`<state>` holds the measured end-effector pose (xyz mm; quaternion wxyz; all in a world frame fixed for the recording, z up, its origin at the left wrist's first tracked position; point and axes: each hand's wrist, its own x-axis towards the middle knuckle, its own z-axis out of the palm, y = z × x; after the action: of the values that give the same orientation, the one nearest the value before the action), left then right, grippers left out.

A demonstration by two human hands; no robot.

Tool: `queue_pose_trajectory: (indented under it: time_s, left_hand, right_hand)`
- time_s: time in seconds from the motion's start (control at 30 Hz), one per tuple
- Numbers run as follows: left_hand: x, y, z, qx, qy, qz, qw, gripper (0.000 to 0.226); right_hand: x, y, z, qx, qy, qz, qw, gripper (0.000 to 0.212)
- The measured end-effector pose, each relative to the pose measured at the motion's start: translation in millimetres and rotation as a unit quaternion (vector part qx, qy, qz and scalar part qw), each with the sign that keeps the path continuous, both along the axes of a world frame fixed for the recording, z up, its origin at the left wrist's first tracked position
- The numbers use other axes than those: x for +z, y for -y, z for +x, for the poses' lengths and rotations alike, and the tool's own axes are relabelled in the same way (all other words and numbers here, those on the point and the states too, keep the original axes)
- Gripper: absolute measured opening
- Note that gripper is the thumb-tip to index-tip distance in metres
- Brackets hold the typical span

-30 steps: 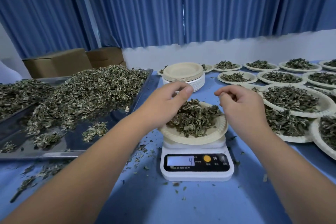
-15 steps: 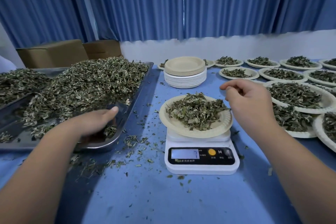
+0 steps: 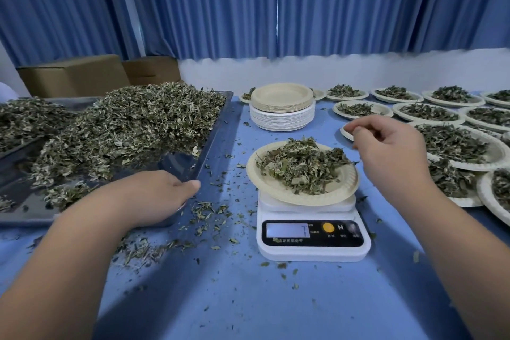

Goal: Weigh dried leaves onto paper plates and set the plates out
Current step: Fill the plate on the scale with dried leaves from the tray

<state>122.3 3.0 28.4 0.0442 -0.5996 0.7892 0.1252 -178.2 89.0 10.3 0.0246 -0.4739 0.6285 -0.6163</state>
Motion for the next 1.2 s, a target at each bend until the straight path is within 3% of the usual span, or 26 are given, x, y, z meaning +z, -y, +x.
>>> queue_pose_trajectory:
  time_s: [0.13, 0.23, 0.3, 0.37, 0.47, 0.57, 0.73, 0.87, 1.03, 1.2]
  left_hand:
    - [-7.6, -2.0, -7.5, 0.02, 0.011, -0.068, 0.997, 0.059]
    - [-10.7, -4.6, -15.1, 0.049, -0.028, -0.141, 0.988, 0.059]
    - [-14.2, -5.4, -22.7, 0.014, -0.101, -0.218, 0.971, 0.056]
    - [-17.7, -11.4, -35.3, -0.057, -0.227, -0.246, 0.941, 0.05]
    - [-24.7, -24.7, -56.9, -0.105, -0.381, -0.173, 0.902, 0.045]
    - [-35.5, -29.8, -69.7, -0.129, -0.394, -0.146, 0.898, 0.049]
    - [-37.0, -21.6, -71.8, -0.053, -0.461, -0.069, 0.883, 0.048]
    - [-34.1, -23.4, -72.9, -0.005, -0.543, 0.003, 0.84, 0.036]
    - [-29.8, -28.5, -73.1, 0.013, -0.571, 0.036, 0.82, 0.026]
    - [-22.1, -33.9, -73.1, 0.019, -0.629, 0.069, 0.774, 0.014]
  right_hand:
    - [1.3, 0.8, -5.2, -0.022, -0.004, 0.025, 0.999, 0.029]
    - [3.9, -1.0, -8.1, -0.06, -0.016, 0.041, 0.997, 0.027]
    - [5.3, -2.8, -9.8, -0.082, -0.017, 0.049, 0.995, 0.026]
    - [6.2, -2.7, -11.8, -0.1, -0.033, 0.081, 0.991, 0.023]
    - [6.4, -2.2, -12.5, -0.095, -0.078, 0.186, 0.975, 0.018]
    - [2.1, -2.8, -10.0, -0.071, -0.098, 0.261, 0.958, 0.042]
    - [-0.2, -0.7, -9.8, -0.043, -0.025, 0.247, 0.968, 0.058]
    - [-5.5, 2.2, -7.2, -0.017, 0.031, 0.254, 0.967, 0.046]
    - [-4.6, 0.0, -0.4, -0.009, 0.106, 0.263, 0.959, 0.019]
    - [1.8, -3.9, 2.3, -0.007, 0.136, 0.257, 0.957, 0.032]
